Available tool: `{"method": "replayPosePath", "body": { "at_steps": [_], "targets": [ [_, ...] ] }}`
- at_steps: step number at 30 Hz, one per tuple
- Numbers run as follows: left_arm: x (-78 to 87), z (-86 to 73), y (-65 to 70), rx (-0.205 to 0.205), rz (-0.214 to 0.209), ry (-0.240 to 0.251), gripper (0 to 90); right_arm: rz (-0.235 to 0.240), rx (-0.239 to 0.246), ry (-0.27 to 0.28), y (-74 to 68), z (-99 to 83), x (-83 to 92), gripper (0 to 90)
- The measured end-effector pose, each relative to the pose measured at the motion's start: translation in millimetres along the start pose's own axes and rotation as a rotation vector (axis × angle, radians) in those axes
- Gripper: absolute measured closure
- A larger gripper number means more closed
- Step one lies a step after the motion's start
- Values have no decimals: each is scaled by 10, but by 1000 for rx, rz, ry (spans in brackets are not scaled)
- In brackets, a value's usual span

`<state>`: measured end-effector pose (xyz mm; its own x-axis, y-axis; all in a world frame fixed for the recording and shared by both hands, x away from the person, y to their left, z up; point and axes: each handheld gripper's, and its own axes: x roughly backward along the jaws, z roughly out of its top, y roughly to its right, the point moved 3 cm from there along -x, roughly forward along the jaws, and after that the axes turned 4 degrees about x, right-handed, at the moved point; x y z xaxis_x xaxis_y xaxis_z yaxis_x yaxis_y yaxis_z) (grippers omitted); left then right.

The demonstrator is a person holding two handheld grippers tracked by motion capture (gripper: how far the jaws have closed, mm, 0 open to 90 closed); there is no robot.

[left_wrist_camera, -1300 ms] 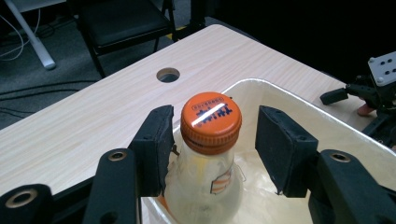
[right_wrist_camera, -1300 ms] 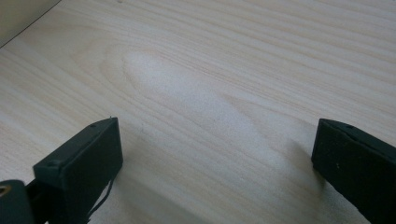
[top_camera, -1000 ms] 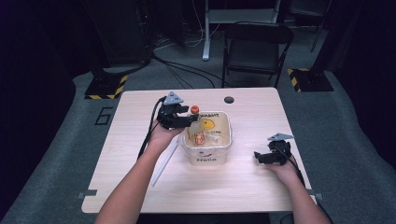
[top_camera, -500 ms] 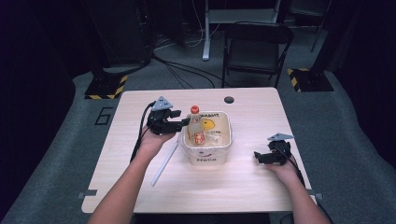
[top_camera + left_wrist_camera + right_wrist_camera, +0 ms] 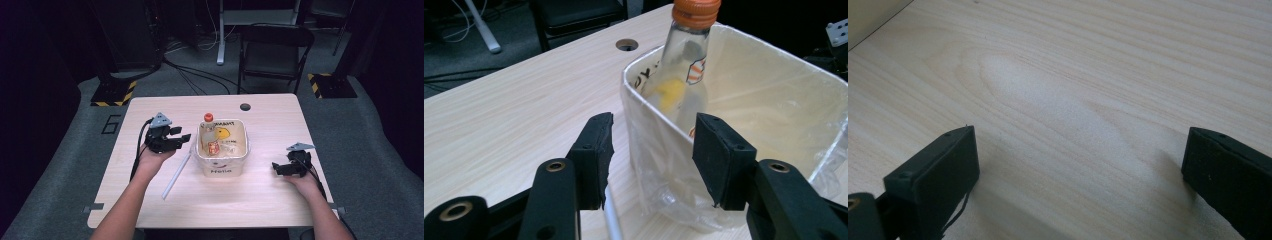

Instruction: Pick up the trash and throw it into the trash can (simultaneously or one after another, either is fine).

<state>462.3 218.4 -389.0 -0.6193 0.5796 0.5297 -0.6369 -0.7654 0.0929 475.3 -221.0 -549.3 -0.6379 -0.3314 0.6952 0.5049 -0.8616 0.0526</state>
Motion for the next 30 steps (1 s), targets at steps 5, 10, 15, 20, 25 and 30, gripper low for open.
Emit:
{"method": "replayPosePath", "body": {
  "at_steps": [5, 10, 15, 20, 25, 30],
  "targets": [
    [61, -103, -58, 9, 11, -5, 529, 0, 0, 0, 0, 0, 0, 10],
    [102, -201, -86, 15, 23, -4, 548, 0, 1, 0, 1, 0, 0, 10],
    [134, -306, -141, 36, 33, -13, 562, 0, 1, 0, 0, 0, 0, 10],
    [143, -378, -160, 48, 40, -15, 577, 0, 1, 0, 1, 0, 0, 10],
    [136, -485, -176, 68, 44, -19, 594, 0, 1, 0, 0, 0, 0, 10],
    [117, -568, -178, 74, 46, -27, 599, 0, 1, 0, 0, 0, 0, 10]
  ]
}}
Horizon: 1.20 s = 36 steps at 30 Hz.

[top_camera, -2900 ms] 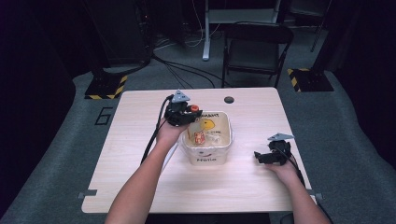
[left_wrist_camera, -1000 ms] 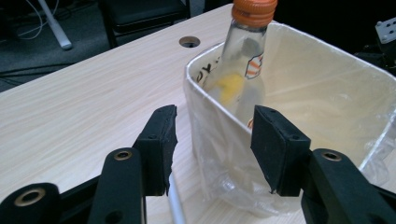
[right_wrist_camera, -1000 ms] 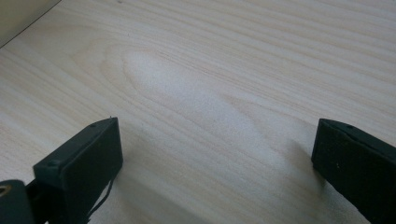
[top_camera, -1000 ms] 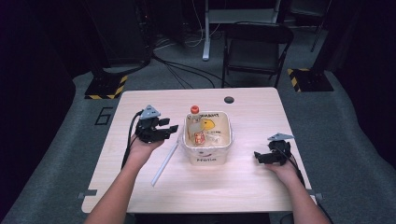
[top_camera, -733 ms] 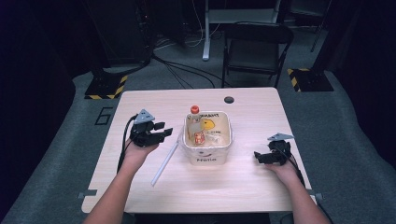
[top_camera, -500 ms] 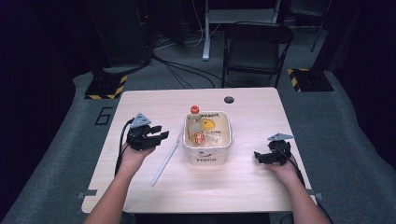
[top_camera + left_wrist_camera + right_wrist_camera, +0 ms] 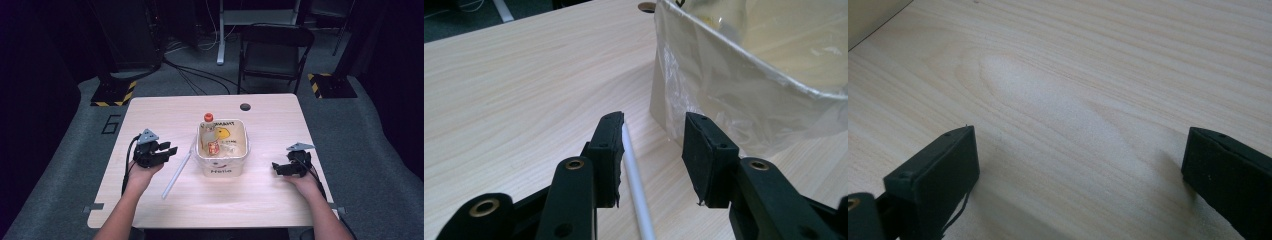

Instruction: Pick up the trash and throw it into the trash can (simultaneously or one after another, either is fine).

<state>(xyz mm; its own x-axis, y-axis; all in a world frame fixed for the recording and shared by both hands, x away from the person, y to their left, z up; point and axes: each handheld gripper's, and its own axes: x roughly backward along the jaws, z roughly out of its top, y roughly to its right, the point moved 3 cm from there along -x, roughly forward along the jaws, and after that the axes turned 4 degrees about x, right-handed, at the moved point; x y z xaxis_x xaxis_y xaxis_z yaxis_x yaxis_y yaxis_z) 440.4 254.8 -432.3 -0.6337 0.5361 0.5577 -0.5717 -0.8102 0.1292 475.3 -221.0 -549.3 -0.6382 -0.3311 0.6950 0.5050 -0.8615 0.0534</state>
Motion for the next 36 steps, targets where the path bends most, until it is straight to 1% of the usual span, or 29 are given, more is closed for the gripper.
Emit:
{"method": "replayPosePath", "body": {
  "at_steps": [5, 10, 17, 21, 25, 28, 32, 36],
  "targets": [
    [-36, -105, -12, 14, 8, -5, 607, 0, -1, 0, -1, 0, 0, 10],
    [-62, -209, -31, 24, 10, -21, 623, -1, 0, 0, 0, 0, 0, 10],
    [-90, -333, -35, 19, 18, -50, 627, 1, -1, 1, -2, 0, 0, 10],
    [-85, -403, -34, 34, 15, -46, 625, 0, 0, 0, 0, 0, 0, 10],
    [-79, -491, -38, 40, 20, -57, 625, 1, -2, 0, -2, 1, 0, 10],
    [-83, -544, -42, 58, 16, -56, 629, 0, -1, 0, -1, 0, 0, 10],
    [-101, -597, -37, 61, 14, -65, 631, -1, -1, 0, 0, 0, 0, 10],
    [-114, -687, -38, 76, 15, -75, 631, 0, 0, 0, 0, 0, 0, 10]
  ]
}}
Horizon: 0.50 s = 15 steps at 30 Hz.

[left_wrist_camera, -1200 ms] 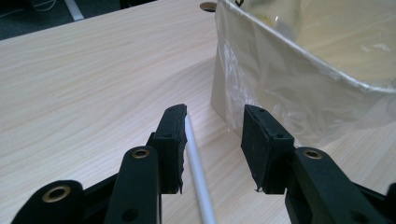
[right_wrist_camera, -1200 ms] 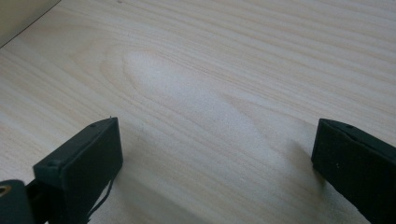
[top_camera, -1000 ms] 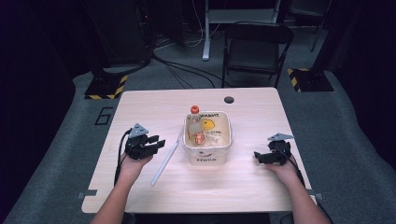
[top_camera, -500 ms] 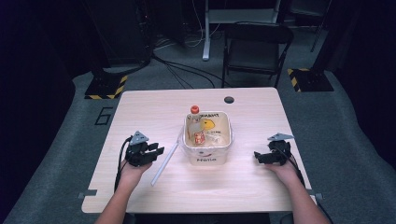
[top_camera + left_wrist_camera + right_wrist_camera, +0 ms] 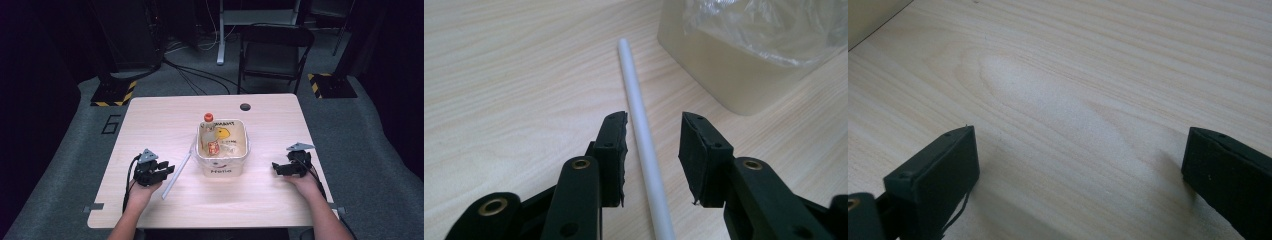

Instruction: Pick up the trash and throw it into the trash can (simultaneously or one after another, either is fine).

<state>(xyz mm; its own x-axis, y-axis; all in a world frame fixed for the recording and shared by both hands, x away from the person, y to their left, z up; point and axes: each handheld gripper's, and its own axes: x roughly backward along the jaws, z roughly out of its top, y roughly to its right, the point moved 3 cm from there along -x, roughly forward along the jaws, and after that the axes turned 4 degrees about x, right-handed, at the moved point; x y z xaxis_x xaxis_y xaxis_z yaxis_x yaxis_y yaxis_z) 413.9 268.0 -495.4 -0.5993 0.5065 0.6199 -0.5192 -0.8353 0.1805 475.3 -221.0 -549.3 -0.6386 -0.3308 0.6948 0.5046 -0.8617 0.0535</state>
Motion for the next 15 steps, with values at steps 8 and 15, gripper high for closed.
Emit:
{"method": "replayPosePath", "body": {
  "at_steps": [8, 15],
  "targets": [
    [-24, -88, -7, 22, -16, -14, 630, 0, 0, 0, 0, 0, 0, 10],
    [-97, -181, -25, 46, -18, -56, 631, 0, 0, 0, 0, 0, 0, 10]
  ]
}}
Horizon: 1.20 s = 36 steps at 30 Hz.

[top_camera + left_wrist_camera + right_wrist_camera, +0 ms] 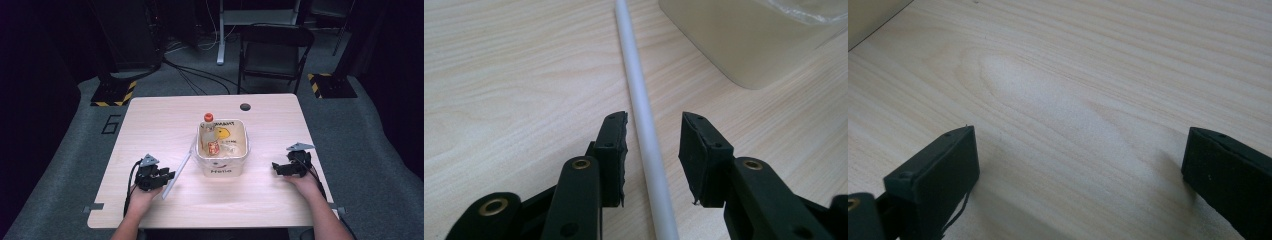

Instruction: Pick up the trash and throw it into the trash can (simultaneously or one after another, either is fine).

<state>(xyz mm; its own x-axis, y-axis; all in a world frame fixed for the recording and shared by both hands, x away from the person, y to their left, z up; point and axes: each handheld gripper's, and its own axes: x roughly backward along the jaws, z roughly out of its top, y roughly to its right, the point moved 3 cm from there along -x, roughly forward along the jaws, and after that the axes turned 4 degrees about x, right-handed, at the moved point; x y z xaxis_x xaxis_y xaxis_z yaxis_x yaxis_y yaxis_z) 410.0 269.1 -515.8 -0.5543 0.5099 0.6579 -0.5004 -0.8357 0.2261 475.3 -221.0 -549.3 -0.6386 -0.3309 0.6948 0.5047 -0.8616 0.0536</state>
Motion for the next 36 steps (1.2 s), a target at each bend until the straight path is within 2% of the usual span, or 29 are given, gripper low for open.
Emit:
{"method": "replayPosePath", "body": {
  "at_steps": [5, 6, 10, 14, 17, 19, 22, 25, 33, 36],
  "targets": [
    [-15, -24, -14, 9, 1, -10, 628, 0, 0, 0, 0, 0, 0, 10],
    [-39, -39, -10, 11, 1, -24, 628, 1, -1, 0, -1, 0, 0, 10],
    [-80, -46, 13, -12, 6, -52, 634, 1, -1, 0, -1, 0, 0, 10],
    [-100, -53, 24, -18, 7, -68, 650, 0, 0, 0, 0, 0, 0, 10],
    [-118, -66, 33, -27, 17, -86, 675, 0, 0, 0, 0, 0, 0, 10],
    [-147, -82, 44, -38, 26, -115, 690, 0, 0, 0, 0, 0, 0, 10],
    [-179, -94, 46, -67, 50, -140, 734, 2, -2, 0, -2, 0, 0, 10],
    [-184, -92, 43, -68, 55, -134, 778, 0, 0, 0, 0, 0, 0, 10],
    [-181, -69, 27, -72, 72, -140, 791, 0, 0, 0, 0, 0, 0, 10],
    [-141, -48, -1, -48, 71, -117, 792, 0, -1, 0, -1, 0, 0, 10]
  ]
}}
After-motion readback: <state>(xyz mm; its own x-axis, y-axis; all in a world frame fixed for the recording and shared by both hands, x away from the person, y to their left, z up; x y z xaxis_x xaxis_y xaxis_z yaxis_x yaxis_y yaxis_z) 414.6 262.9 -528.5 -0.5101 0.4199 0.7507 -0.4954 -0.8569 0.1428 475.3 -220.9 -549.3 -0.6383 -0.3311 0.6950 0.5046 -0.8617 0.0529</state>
